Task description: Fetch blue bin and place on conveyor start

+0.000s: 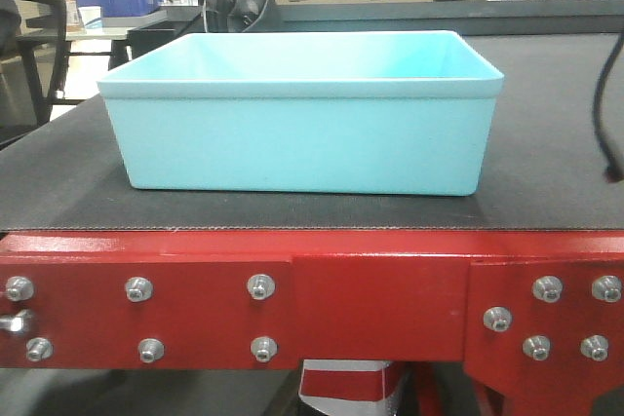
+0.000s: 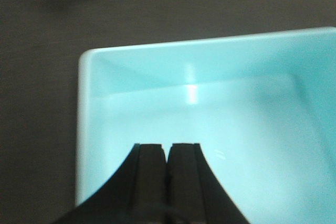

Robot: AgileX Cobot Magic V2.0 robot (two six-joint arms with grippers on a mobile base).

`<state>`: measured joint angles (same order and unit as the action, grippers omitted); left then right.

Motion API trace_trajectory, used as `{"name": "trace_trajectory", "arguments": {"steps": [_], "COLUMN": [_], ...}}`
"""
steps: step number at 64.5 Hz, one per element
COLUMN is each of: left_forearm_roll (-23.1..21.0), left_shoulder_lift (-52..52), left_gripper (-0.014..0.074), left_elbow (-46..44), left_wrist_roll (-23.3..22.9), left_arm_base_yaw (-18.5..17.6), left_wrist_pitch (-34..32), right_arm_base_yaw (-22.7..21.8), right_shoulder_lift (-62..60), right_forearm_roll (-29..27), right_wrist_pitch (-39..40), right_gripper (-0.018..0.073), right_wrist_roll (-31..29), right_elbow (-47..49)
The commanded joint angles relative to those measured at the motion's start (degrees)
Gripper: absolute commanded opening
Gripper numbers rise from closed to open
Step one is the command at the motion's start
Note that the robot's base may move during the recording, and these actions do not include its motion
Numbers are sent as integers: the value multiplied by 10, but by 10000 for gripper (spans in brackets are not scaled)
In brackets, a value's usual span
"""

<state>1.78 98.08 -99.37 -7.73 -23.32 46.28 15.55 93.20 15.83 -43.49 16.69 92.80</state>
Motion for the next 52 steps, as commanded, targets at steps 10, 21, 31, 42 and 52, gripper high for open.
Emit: {"name": "trace_trajectory", "arguments": {"steps": [10,21,31,42,52], "left_forearm_roll": [-159,-166,-166,-166,-166], "left_shoulder_lift": [-59,-118,-179,-262,-346], "left_gripper": [-110,-110,-110,-110,-110], "left_elbow": [75,190,301,427,513], "left_wrist_roll": [108,109,109,109,109], "left_arm_base_yaw": [-3,-26,-53,-69,-70], "left_wrist_pitch": [-87,-233,-352,-463,-488], "right_arm_base_yaw": [9,9,9,9,9], "right_shoulder_lift": [-121,-218,-291,-377,-453], "right_forearm_roll": [-25,-25,-25,-25,-25], "right_wrist_pitch": [183,319,381,393,392], "right_gripper": [-166,-166,-166,-166,-166], "right_wrist_roll": [-42,-42,-42,-42,-42], "right_elbow": [-171,-306,-404,-491,-550]}}
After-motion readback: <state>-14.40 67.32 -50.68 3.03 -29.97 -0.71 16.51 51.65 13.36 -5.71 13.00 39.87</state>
